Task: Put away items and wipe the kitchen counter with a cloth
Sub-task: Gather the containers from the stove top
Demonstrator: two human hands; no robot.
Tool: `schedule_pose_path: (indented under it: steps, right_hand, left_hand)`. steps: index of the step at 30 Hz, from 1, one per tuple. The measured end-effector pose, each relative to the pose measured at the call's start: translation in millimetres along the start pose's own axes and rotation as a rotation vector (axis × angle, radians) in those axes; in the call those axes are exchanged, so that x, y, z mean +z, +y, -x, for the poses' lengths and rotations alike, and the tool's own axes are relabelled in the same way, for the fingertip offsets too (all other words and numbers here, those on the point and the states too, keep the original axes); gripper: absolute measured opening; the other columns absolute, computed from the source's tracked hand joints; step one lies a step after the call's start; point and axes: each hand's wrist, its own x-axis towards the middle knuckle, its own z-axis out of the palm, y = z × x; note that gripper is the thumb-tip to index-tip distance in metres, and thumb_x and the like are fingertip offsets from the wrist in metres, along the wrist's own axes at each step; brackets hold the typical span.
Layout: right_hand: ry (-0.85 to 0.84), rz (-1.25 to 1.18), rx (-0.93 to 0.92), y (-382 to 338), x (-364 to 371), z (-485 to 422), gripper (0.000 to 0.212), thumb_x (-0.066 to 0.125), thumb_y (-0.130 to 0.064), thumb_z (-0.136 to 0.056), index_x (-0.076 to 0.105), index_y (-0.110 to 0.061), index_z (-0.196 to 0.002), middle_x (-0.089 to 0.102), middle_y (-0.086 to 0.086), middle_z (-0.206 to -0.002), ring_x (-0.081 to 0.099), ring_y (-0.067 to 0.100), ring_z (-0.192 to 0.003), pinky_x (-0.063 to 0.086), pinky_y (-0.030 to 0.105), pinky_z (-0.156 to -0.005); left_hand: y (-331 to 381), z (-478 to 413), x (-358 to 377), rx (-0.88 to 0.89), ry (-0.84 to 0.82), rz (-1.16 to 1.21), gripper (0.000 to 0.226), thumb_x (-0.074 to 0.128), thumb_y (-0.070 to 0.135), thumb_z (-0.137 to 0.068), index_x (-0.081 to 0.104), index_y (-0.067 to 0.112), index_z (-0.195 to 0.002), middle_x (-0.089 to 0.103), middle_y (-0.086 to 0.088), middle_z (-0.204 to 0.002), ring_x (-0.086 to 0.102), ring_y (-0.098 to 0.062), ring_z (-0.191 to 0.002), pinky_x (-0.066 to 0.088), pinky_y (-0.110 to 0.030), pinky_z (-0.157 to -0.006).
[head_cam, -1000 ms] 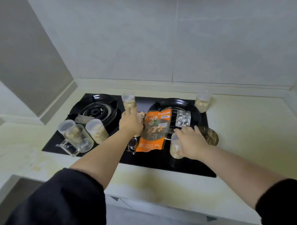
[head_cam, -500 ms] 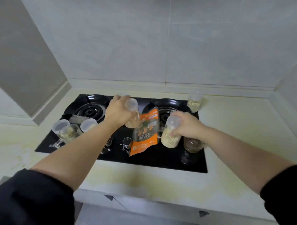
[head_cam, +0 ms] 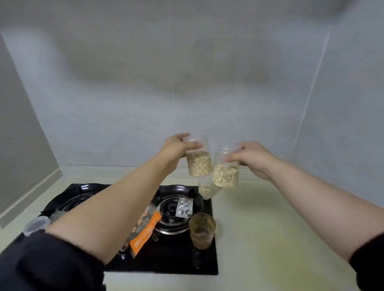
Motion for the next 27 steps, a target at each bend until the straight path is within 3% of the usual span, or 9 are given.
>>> schedule_pose_path:
  steps: [2,5,7,10,12,14,17,23,27]
  right_hand:
    - [0.029,-0.033,-0.040,-17.1,-32.6,13.6,0.036,0.081,0.000,-0.065,0.061,0.000,-0.096,0.059,0.012,-0.093,0.058,0.022,-0.091,0.044,0.030,-0.077]
    - [0.059,-0.083,-0.128,-48.3,-83.6,32.8,0.030,0.076,0.002,-0.071,0.064,0.005,-0.098,0.063,0.008,-0.088,0.059,0.018,-0.082,0.044,0.023,-0.064]
    - [0.052,-0.159,-0.181,-66.8,-116.2,44.8,0.021,0.073,0.000,-0.077,0.065,-0.007,-0.095,0.066,0.001,-0.086,0.063,0.012,-0.079,0.048,0.022,-0.061]
    - [0.087,-0.264,-0.255,-92.8,-162.5,59.6,0.024,0.070,-0.008,-0.082,0.060,-0.020,-0.100,0.066,-0.006,-0.090,0.061,0.011,-0.083,0.047,0.027,-0.065]
    - [0.112,-0.311,-0.319,-109.5,-189.2,66.3,0.038,0.069,-0.007,-0.084,0.054,-0.023,-0.115,0.064,-0.006,-0.094,0.061,0.010,-0.080,0.044,0.025,-0.061]
    - [0.134,-0.306,-0.387,-127.5,-209.8,71.2,0.051,0.067,-0.010,-0.086,0.045,-0.025,-0.130,0.062,-0.005,-0.102,0.059,0.006,-0.077,0.040,0.023,-0.058]
    - [0.162,-0.282,-0.467,-155.8,-236.9,67.7,0.062,0.064,-0.022,-0.090,0.031,-0.029,-0.142,0.056,-0.003,-0.118,0.055,0.007,-0.080,0.036,0.023,-0.058]
    - [0.203,-0.235,-0.617,-240.2,-273.8,57.0,0.069,0.060,-0.027,-0.092,0.017,-0.026,-0.146,0.049,0.006,-0.128,0.053,0.025,-0.114,0.047,0.037,-0.086]
    - [0.185,-0.225,-0.737,-296.7,-288.3,52.2,0.080,0.067,-0.009,-0.080,0.021,-0.022,-0.143,0.051,0.010,-0.124,0.050,0.028,-0.118,0.044,0.041,-0.094]
  left_hand:
    - [24.2,-0.1,30.3,0.003,-0.055,0.055,0.062,0.078,0.007,-0.074,0.050,0.000,-0.129,0.060,-0.015,-0.125,0.057,-0.025,-0.114,0.040,-0.042,-0.106]
    - [67.0,3.0,72.6,0.053,-0.090,0.123,0.071,0.082,0.012,-0.064,0.052,-0.002,-0.127,0.065,-0.011,-0.112,0.061,-0.020,-0.100,0.046,-0.031,-0.088]
    - [96.0,6.8,98.2,0.114,-0.104,0.132,0.069,0.081,0.011,-0.068,0.051,0.000,-0.129,0.065,-0.012,-0.112,0.061,-0.020,-0.096,0.045,-0.027,-0.080]
    - [144.0,17.0,137.3,0.216,-0.120,0.127,0.054,0.075,0.015,-0.079,0.050,0.016,-0.127,0.062,-0.006,-0.113,0.060,-0.016,-0.097,0.048,-0.029,-0.082]
    - [174.2,24.9,159.0,0.266,-0.126,0.100,0.050,0.074,0.022,-0.081,0.047,0.030,-0.123,0.059,-0.002,-0.111,0.058,-0.017,-0.102,0.047,-0.041,-0.091]
    - [203.7,32.5,176.4,0.323,-0.127,0.091,0.047,0.070,0.029,-0.085,0.045,0.033,-0.125,0.058,-0.004,-0.113,0.056,-0.021,-0.103,0.045,-0.045,-0.094]
    - [245.1,37.6,198.4,0.425,-0.077,0.073,0.050,0.061,0.040,-0.089,0.040,0.027,-0.134,0.058,-0.002,-0.109,0.058,-0.016,-0.092,0.046,-0.038,-0.085]
    - [334.7,41.0,204.5,0.527,-0.152,0.161,0.066,0.056,0.027,-0.095,0.016,0.031,-0.147,0.050,-0.002,-0.113,0.054,-0.022,-0.104,0.046,-0.038,-0.089]
    - [393.3,45.7,186.8,0.655,-0.157,0.048,0.062,0.051,-0.007,-0.088,0.030,0.018,-0.142,0.047,-0.010,-0.124,0.051,-0.025,-0.106,0.045,-0.039,-0.091]
